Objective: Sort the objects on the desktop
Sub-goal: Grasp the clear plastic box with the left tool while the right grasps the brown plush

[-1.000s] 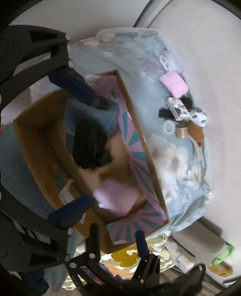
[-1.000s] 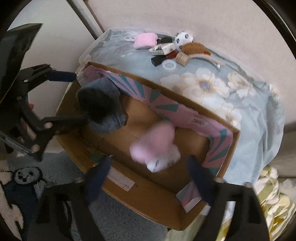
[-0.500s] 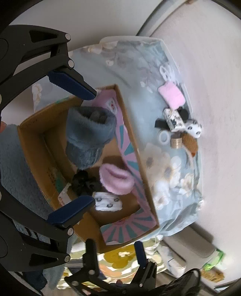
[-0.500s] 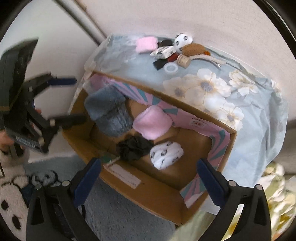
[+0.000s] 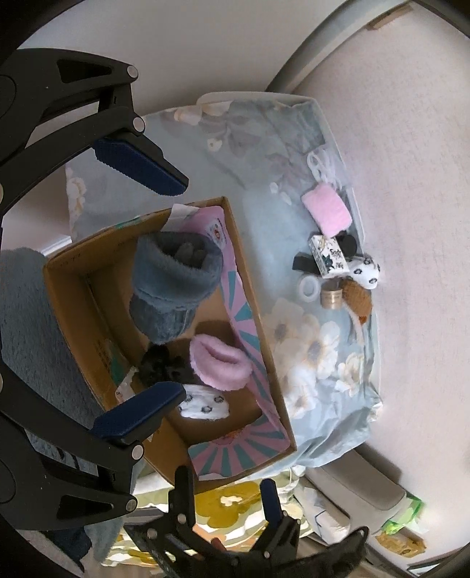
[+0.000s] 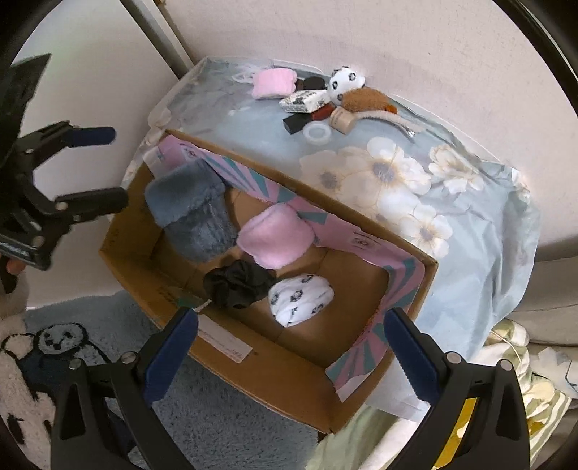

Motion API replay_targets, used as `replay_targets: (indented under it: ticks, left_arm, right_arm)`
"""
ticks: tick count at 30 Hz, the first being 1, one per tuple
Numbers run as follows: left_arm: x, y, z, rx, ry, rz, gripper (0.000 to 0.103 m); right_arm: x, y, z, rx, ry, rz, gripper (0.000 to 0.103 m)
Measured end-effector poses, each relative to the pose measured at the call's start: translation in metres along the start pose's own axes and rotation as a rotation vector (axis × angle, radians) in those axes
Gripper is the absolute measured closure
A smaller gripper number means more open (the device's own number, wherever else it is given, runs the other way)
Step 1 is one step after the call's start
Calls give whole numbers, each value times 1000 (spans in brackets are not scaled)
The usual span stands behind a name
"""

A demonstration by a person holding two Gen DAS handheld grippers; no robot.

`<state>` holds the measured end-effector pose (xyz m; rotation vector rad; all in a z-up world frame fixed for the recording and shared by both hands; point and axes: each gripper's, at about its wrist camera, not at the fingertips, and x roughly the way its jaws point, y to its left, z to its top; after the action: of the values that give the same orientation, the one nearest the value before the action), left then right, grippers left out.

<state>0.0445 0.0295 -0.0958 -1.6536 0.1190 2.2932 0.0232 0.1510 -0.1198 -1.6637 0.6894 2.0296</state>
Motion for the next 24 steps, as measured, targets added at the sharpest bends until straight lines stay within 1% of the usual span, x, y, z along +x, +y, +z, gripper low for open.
replay_targets:
  ticks: [6,10,14,17,22,24]
  left_arm:
    - [-10,18,13,-24,-25,16,0]
    - [-18,46,30,-70,-52,29,0]
    - [-16,76,57,-118,-82,66,0]
    - [1,101,79,-187,-78,91,0]
    - [47,142,114,-333,-62,90,0]
    - [66,154,125,-370,-53,98,0]
  right_arm:
    - [-15,-10,19,32,-58,-6,0]
    - [-23,-20,38,75,-100,-14,0]
    - [-25,-32,61,135,-139,-11,0]
    - [-17,-40,81,185,-170,-18,0]
    - [10,-61,120,298,-224,-29,0]
    - [22,-66,135,312,-242,-56,0]
